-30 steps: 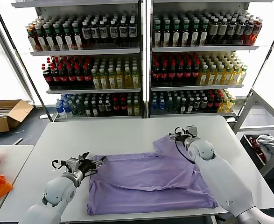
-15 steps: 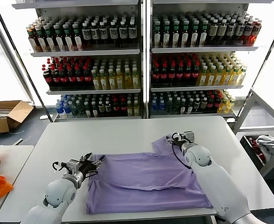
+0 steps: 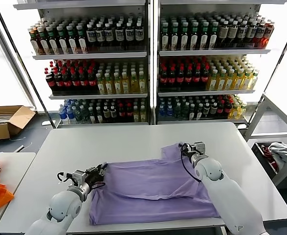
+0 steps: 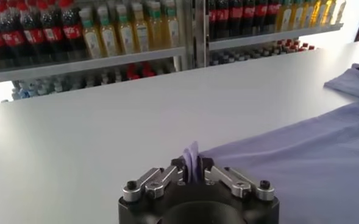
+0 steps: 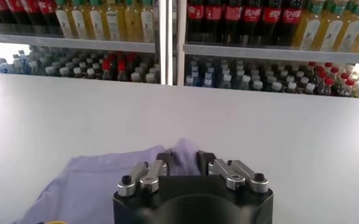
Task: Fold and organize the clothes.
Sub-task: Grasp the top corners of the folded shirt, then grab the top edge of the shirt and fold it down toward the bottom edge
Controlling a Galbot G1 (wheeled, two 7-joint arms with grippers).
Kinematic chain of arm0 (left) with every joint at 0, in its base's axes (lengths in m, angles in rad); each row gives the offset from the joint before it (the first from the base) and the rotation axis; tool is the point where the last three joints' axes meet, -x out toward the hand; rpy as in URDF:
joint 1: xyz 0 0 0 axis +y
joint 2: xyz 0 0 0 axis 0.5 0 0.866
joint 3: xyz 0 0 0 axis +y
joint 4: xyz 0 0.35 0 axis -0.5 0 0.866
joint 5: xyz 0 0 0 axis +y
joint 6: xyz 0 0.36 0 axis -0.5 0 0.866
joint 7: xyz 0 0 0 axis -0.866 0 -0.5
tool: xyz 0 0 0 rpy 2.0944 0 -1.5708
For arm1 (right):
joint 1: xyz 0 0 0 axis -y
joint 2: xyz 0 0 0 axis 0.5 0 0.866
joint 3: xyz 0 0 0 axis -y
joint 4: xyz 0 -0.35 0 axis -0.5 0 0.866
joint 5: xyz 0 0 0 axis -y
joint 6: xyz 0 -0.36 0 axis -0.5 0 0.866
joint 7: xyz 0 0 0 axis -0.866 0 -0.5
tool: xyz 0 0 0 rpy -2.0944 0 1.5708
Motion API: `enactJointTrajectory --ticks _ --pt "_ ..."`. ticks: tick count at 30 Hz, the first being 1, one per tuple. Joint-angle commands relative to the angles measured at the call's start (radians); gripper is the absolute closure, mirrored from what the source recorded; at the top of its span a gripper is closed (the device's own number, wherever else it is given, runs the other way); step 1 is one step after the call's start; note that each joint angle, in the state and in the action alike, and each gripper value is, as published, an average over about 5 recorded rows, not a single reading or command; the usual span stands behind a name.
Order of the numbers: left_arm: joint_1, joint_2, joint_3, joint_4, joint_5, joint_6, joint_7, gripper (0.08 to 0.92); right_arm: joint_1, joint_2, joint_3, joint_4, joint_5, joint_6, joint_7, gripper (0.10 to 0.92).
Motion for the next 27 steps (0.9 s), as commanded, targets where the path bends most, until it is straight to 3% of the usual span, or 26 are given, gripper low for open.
enactJointTrajectory --ticks 1,6,15,27 --pt "0.0 -0.009 -0.006 -0.019 0.012 -0.064 -0.002 0.874 -0.026 -0.004 0.016 0.036 0.007 0.008 0.007 0.829" --pt "0.001 -0.007 -0.014 -0.041 0.027 -0.091 0.0 0.913 -0.028 -0.001 0.04 0.048 0.016 0.01 0.016 0.919" --pt "0.007 -0.009 -0.021 -0.057 0.042 -0.168 0.007 0.913 -0.039 0.018 0.12 0.115 0.019 0.029 0.021 0.919" --pt "0.061 -0.003 -0.049 -0.103 0.075 -0.189 0.02 0.913 -0.162 -0.026 0.22 0.391 0.046 0.038 0.033 0.919"
